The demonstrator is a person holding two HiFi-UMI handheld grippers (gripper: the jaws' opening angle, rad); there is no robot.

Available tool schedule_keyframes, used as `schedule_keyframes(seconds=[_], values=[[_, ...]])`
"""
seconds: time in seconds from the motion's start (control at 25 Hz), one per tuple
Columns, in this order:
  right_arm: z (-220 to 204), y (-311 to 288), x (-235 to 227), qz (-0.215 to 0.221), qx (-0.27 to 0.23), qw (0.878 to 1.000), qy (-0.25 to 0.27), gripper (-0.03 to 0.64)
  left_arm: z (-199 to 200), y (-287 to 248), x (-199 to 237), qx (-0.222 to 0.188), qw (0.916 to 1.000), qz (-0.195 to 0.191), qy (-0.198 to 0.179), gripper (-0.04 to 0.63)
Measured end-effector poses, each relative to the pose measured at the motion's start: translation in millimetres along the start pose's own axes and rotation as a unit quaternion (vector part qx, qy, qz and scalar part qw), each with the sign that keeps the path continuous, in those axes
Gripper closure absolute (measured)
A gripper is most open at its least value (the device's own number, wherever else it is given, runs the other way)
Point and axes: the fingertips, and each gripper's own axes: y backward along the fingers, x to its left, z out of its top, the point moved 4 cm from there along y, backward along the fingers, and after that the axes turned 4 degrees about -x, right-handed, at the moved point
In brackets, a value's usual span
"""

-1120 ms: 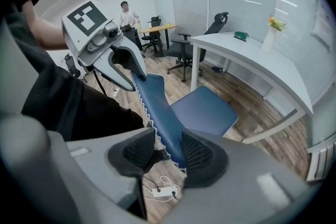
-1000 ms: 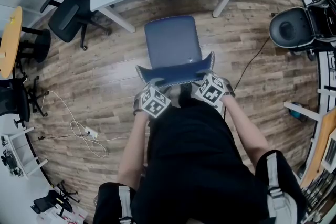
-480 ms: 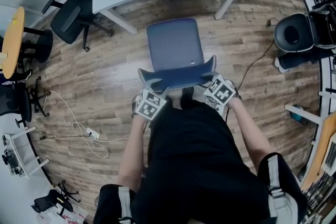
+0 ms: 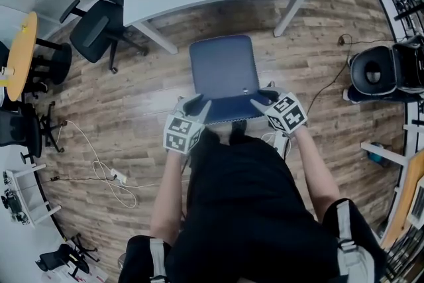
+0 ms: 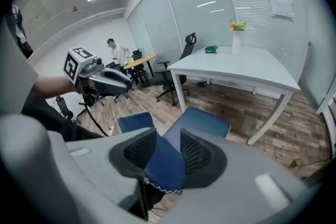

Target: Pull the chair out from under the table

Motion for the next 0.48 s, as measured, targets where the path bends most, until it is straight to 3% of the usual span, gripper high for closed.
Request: schedule_keyframes(seconds=[0.28,0.48], values=[[61.1,16.4,-1.3,-0.020,-0.085,0.996,-0.008,0.476,44.8,8.1,6.0,-0.066,0.9975,0.020,-0.013,0.498],[107.2,37.2,3.6,-0.031,-0.149,0.988,0.006,0.483,88.3,24.2,8.4,-0.131,0.9905,0.039,-0.017,0.508]])
